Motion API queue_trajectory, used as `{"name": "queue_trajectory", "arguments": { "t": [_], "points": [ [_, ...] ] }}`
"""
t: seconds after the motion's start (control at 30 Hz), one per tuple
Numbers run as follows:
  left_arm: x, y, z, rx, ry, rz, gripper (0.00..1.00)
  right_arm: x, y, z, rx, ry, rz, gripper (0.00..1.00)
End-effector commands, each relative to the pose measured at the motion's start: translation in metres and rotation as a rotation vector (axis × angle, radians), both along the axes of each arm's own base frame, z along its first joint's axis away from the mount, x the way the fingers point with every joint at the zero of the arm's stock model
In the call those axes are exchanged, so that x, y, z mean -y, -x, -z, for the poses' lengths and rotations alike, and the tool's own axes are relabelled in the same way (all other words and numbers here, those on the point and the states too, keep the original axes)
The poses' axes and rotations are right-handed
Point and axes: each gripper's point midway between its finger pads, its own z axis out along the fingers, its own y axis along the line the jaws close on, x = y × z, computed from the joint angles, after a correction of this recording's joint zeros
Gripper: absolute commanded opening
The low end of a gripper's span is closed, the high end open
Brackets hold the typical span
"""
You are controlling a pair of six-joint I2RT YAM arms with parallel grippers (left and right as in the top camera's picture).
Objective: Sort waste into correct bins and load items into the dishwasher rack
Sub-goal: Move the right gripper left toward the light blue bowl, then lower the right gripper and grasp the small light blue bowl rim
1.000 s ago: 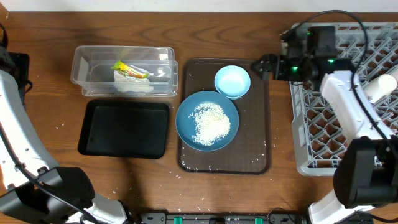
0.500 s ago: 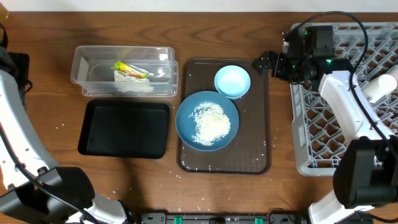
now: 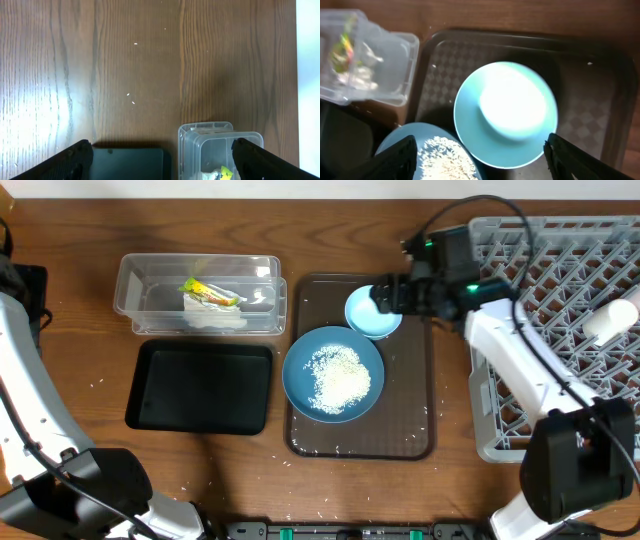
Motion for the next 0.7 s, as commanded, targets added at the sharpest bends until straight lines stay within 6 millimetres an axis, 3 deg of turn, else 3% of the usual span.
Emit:
{"name": "queue_trajectory", "arguments": {
  "t": [0.0,0.2,0.37,0.5,0.67],
  "points": [
    [-0.003,0.003,0.003,-0.026,-0.012,0.001,0.92,-0.001,-0.001,-0.015,0.078,0.121,0.01,0.81],
    [-0.003,0.003,0.003,-0.026,-0.012,0.001,0.92,-0.009,0.01,-0.034,-0.008,0.152,-0.027,0.84],
    [-0.003,0.003,0.003,-0.026,-0.012,0.001,0.92,-0.02,0.001,-0.054,-0.088,0.171,-0.08,0.86],
    [-0.003,0.003,0.003,-0.026,-0.012,0.001,0.92,-0.038,-0.018,-0.039,-0.101,0.185,-0.098,0.84],
    [-0.003,0.003,0.003,-0.026,-0.012,0.001,0.92,-0.055,-0.029,0.007,-0.15,0.212,-0.069,0.74]
  ]
}}
